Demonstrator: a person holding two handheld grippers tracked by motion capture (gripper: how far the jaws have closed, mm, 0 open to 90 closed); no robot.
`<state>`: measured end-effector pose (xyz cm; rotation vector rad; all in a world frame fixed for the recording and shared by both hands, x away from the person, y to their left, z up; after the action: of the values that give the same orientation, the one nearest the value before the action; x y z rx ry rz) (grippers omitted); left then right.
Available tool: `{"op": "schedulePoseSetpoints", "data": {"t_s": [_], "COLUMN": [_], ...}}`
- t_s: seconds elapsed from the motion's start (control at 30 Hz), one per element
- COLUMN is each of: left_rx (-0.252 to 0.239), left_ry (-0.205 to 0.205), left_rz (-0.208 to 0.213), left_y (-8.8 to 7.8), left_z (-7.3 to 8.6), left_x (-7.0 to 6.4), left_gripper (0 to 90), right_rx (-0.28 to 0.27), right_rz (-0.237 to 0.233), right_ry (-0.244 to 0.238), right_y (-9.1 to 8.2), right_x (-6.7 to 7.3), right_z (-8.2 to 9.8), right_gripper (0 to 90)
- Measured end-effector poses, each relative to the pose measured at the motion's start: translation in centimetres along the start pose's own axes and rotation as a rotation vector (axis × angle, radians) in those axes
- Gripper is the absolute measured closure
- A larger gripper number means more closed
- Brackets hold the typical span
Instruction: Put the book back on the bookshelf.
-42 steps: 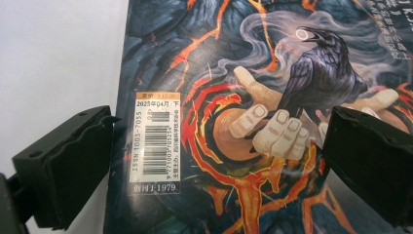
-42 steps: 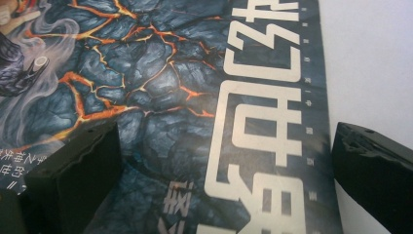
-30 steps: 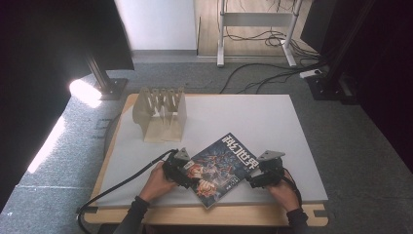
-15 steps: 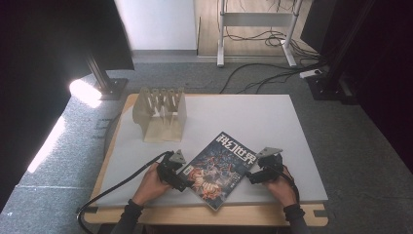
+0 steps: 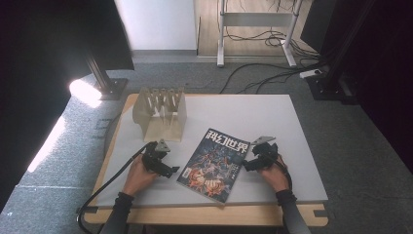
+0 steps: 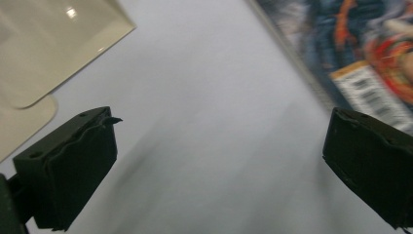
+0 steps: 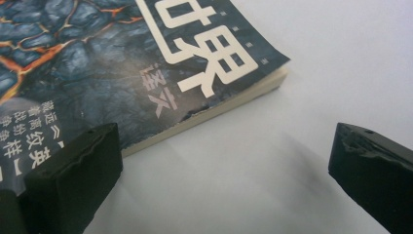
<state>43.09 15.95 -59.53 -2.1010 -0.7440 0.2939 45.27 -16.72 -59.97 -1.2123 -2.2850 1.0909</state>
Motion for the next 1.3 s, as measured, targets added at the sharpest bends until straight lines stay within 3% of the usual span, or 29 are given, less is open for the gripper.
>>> {"op": "schedulePoseSetpoints", "data": {"t_s": [0.1, 0.2, 0.23, 0.37, 0.5, 0.97, 1.13, 1.3], "left_rx": [-0.015, -0.046, -0.055, -0.066, -0.074, -0.077, -0.075, -0.081], "left_ry": [-0.004, -0.001, 0.017, 0.026, 0.061, 0.182, 0.21, 0.201], "left_rz": [0.025, 0.08, 0.073, 0.079, 0.097, 0.229, 0.252, 0.248], "left_y": [0.8, 1.3, 1.3, 1.2, 1.1, 1.5, 1.9, 2.0], "left_z": [-0.2, -0.5, -0.6, -0.5, -0.5, -1.4, -2.0, -2.0], "left_x": [-0.2, -1.2, -1.5, -2.0, -3.2, -8.6, -10.1, -10.3], "left_gripper": [0.0, 0.0, 0.0, 0.0, 0.0, 0.0, 0.0, 0.0], "right_rx": [0.0, 0.001, 0.002, 0.005, 0.009, 0.01, -0.004, -0.006], "right_rz": [-0.006, -0.022, -0.022, -0.019, 0.0, 0.028, 0.024, 0.006], "right_ry": [0.005, 0.016, 0.014, 0.018, 0.019, 0.046, 0.057, 0.063], "right_y": [0.5, 1.1, 1.2, 1.5, 2.1, 4.1, 4.7, 4.0], "right_x": [-0.2, -0.4, -0.5, -0.7, -1.1, -1.9, -1.9, -2.0], "right_z": [-0.5, -1.0, -1.2, -1.5, -2.3, -4.3, -5.0, -5.1], "right_gripper": [0.0, 0.0, 0.0, 0.0, 0.0, 1.5, 2.1, 5.5]}}
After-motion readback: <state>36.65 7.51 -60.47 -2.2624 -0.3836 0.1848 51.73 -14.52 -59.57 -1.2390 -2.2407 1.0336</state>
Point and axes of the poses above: each handheld gripper's, and its own axes: y roughly forward along the jaws, z roughly out of its underside, x roughly to its left, the point moved 10 cm from there along y, roughly forward along the jaws
